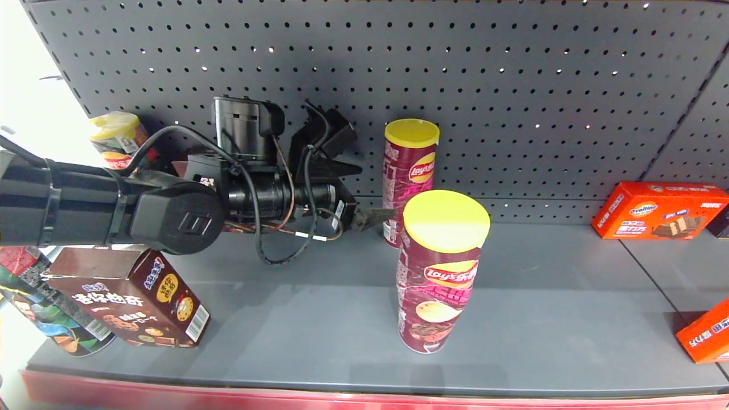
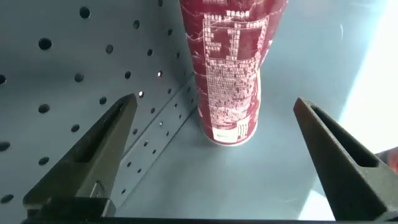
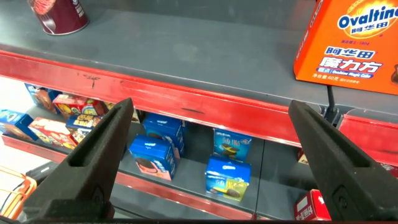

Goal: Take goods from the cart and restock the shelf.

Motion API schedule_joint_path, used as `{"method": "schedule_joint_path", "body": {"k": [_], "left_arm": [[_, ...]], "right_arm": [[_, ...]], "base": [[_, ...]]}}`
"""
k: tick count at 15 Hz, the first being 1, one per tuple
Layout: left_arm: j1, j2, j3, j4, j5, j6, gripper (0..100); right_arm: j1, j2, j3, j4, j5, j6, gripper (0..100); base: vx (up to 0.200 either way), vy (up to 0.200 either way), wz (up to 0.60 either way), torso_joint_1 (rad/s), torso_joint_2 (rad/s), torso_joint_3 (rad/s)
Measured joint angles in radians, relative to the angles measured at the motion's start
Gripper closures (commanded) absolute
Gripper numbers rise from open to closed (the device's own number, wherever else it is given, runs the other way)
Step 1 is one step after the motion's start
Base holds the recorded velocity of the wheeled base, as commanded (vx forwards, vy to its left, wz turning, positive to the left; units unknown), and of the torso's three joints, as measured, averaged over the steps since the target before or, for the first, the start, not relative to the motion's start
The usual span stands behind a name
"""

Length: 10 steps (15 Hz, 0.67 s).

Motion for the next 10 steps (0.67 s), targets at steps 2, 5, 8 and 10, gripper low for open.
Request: {"method": "schedule_joint_path", "body": {"k": [2, 5, 8, 10], "left_arm": [[-0.001, -0.003, 0.005, 0.0, 0.006, -0.001, 0], [-0.004, 0.0, -0.001, 0.0, 0.055, -0.01, 0], [-0.004, 0.014, -0.02, 0.001, 0.119, -0.023, 0], [-0.002, 0.023, -0.04, 0.0, 0.139, -0.051, 0]], "right_arm": [[0.0, 0.0, 0.0, 0.0, 0.0, 0.0, 0], [0.0, 0.0, 0.0, 0.0, 0.0, 0.0, 0], [0.0, 0.0, 0.0, 0.0, 0.0, 0.0, 0], [0.0, 0.0, 0.0, 0.0, -0.001, 0.0, 0]], "base": [[0.0, 0.0, 0.0, 0.0, 0.0, 0.0], [0.0, 0.0, 0.0, 0.0, 0.0, 0.0], [0.0, 0.0, 0.0, 0.0, 0.0, 0.0], [0.0, 0.0, 0.0, 0.0, 0.0, 0.0]]}}
